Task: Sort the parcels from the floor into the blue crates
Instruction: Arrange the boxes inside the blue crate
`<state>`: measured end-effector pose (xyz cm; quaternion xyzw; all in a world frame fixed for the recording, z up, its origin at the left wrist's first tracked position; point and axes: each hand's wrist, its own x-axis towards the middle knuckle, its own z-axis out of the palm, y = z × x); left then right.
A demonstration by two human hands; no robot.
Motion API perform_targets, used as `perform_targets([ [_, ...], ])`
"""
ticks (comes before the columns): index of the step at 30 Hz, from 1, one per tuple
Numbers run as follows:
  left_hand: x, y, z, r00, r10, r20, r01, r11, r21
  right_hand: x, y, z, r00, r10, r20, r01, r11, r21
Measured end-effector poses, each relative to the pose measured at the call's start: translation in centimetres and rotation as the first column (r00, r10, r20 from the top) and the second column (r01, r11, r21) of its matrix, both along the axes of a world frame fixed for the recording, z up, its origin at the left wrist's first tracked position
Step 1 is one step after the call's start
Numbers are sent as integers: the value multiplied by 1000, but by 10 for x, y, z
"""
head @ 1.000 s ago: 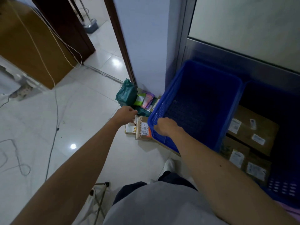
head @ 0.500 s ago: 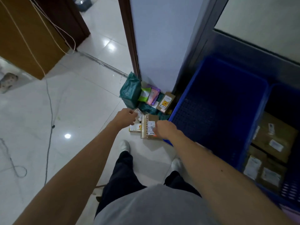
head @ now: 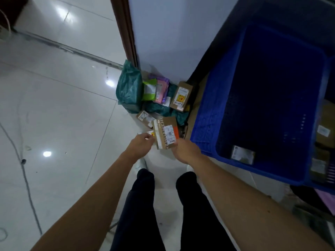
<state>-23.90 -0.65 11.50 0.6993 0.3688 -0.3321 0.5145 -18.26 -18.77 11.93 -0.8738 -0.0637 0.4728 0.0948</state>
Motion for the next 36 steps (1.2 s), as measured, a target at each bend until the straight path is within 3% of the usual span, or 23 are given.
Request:
perform_targets([
  [8,0,-16,-137,999,43,-28,-46,994,-96,17,-1,-140,998,-29,-56,25,997,-76],
  [16,-12,-43,-292,996,38,-76,-50,986,-157,37,-10,-327,976,-217,-38,205,959,-198],
  [22,1,-51,-384,989,121,-89,-135,975,-175,61,-23,-418,896,-442,36,442,883,-158],
  [25,12,-60,-410,986,147,-72,-160,964,-213,75,-26,-447,826,-558,80,563,815,-137],
  [28,17,-65,-428,985,165,-47,-171,955,-241,82,-23,-469,738,-674,25,672,732,-113],
  [36,20,-60,-420,982,156,-103,-179,947,-266,80,-12,-456,649,-760,43,761,647,-47],
])
